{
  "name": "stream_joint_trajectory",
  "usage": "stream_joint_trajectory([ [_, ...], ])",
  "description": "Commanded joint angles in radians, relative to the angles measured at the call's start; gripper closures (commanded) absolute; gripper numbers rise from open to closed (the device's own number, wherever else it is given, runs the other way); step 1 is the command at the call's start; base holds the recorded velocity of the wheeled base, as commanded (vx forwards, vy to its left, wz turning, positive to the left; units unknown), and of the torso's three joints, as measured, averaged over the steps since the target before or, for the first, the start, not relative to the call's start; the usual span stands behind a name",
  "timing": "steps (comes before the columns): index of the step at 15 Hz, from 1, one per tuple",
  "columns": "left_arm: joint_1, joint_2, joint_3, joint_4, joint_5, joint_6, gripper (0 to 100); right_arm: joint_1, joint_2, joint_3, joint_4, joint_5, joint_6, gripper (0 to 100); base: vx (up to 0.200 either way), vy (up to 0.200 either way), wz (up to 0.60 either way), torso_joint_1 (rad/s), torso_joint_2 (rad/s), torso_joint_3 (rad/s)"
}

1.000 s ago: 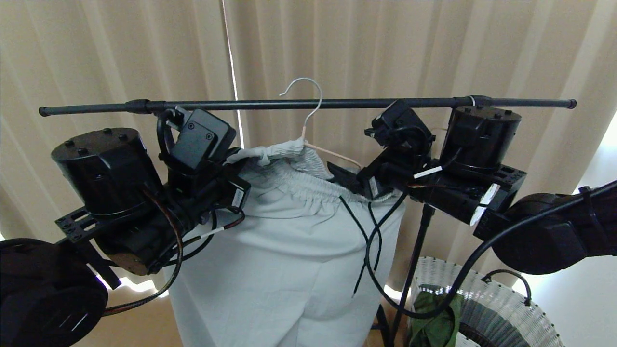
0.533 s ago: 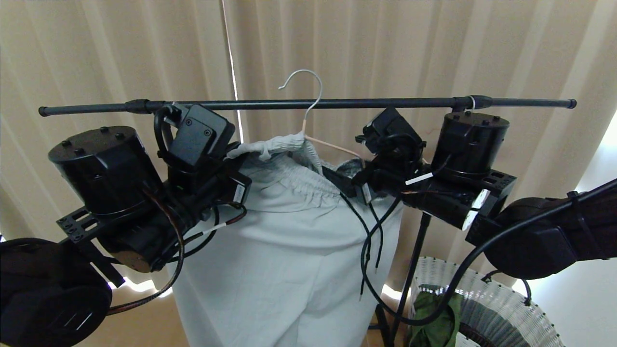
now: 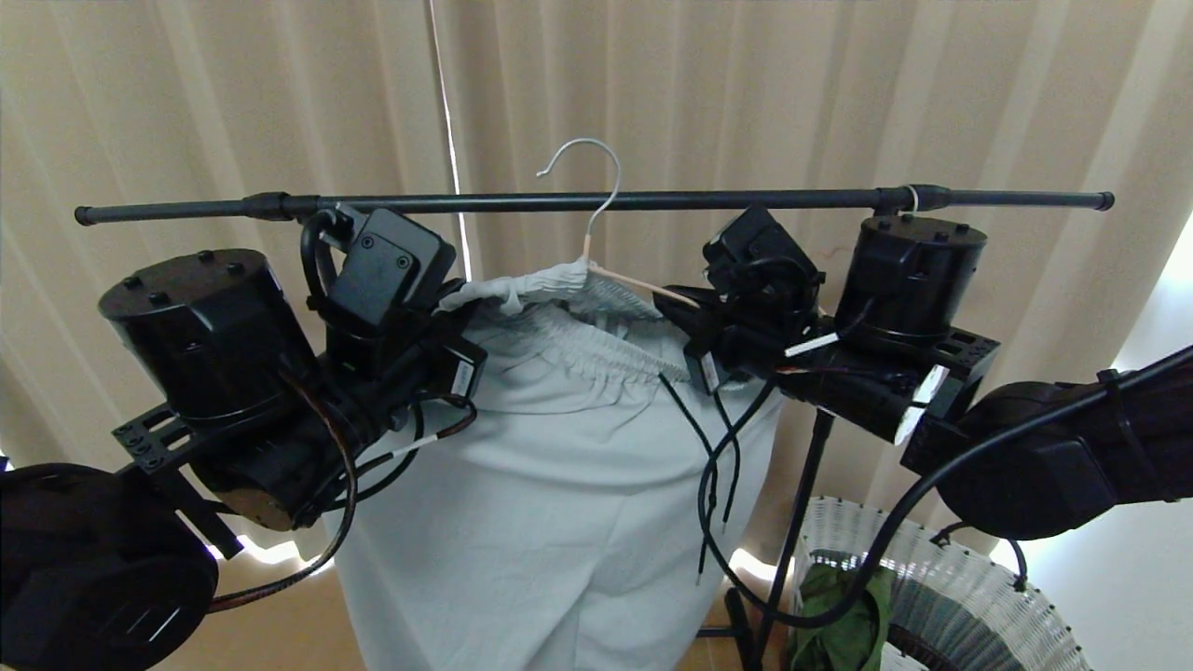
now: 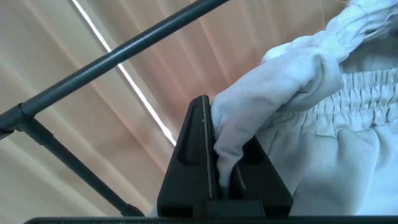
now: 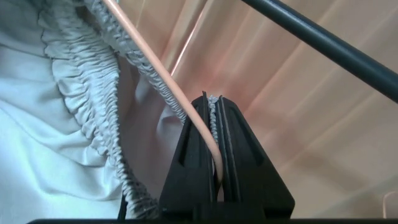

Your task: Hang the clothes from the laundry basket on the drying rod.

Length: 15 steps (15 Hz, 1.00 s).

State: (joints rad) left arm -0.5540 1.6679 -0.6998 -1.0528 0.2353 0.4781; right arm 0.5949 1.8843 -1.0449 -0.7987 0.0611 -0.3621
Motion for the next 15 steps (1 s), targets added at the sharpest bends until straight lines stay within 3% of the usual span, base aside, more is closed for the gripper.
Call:
stream_joint_trajectory([
  [1,0.002,-0.004,0.006,0.000,0.001,0.001,100,0.000,-0.010,0.003,-0.002,-0.001,0.000,100,0.000,0.000,0.00,0.000,0.00,0.000],
  [5,0.002,-0.005,0.019,0.004,-0.001,0.002,100,-0.001,-0.014,0.003,-0.002,-0.003,0.000,100,0.000,0.000,0.00,0.000,0.00,0.000],
  [6,0.000,-0.005,0.020,0.004,-0.001,0.001,0,-0.003,-0.014,0.005,-0.002,-0.003,0.000,100,0.000,0.000,0.00,0.000,0.00,0.000],
  [12,0.002,-0.088,0.121,0.017,-0.028,-0.033,0,-0.078,-0.074,0.078,0.006,-0.014,-0.001,100,0.000,0.000,0.00,0.000,0.00,0.000],
  [15,-0.001,-0.165,0.167,0.097,-0.030,-0.042,0,-0.138,-0.106,0.131,0.003,-0.015,-0.001,100,0.000,0.000,0.00,0.000,0.00,0.000],
])
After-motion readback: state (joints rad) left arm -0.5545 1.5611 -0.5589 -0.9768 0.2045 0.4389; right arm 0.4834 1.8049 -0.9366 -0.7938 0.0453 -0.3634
